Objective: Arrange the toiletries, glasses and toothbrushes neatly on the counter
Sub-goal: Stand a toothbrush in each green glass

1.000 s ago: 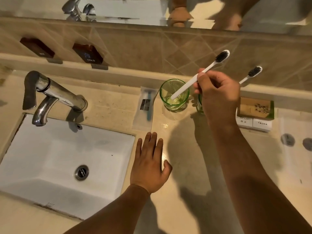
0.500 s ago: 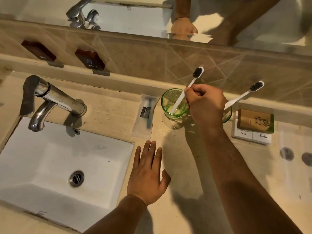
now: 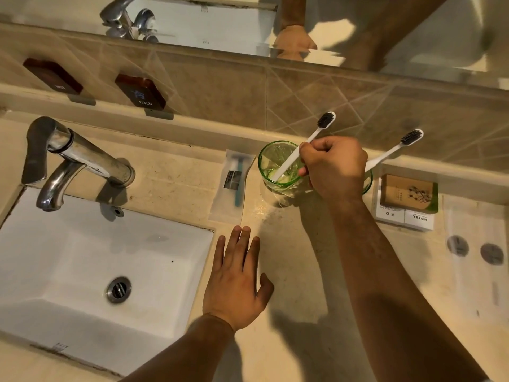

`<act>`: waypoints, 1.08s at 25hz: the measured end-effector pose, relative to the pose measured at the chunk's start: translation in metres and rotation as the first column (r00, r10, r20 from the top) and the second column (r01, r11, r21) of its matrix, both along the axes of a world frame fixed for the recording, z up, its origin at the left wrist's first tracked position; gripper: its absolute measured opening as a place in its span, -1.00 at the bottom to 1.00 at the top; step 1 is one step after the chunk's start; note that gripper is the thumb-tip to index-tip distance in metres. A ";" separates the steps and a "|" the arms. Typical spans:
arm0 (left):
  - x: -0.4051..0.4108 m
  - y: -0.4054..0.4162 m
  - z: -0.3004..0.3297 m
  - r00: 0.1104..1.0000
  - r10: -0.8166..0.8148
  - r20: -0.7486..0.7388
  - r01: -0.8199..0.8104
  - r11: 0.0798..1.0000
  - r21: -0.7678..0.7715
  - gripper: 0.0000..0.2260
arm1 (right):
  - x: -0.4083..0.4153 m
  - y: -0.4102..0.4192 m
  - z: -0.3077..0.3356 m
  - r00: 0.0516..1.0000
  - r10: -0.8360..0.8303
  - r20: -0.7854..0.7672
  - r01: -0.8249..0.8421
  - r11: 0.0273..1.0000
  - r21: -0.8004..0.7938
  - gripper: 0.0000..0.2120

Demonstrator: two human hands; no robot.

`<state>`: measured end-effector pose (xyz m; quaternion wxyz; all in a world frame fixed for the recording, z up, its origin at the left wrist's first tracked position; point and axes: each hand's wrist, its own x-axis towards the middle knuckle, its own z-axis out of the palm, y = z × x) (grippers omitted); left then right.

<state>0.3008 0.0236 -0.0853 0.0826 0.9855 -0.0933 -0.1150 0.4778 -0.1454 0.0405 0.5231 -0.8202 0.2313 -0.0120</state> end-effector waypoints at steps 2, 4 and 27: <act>0.000 0.001 -0.001 1.000 0.002 0.003 -0.002 1.000 -0.007 -0.36 | -0.001 -0.001 0.000 1.000 0.003 -0.008 -0.003 1.000 -0.010 -0.78; 0.000 0.001 -0.001 1.000 -0.001 0.009 0.001 1.000 -0.014 -0.36 | -0.002 -0.001 0.001 1.000 0.006 -0.013 -0.006 1.000 -0.016 -0.77; -0.001 -0.001 -0.003 0.998 0.014 0.053 -0.013 1.000 -0.007 -0.36 | -0.004 -0.010 -0.002 1.000 0.019 0.014 -0.017 0.992 -0.128 -0.67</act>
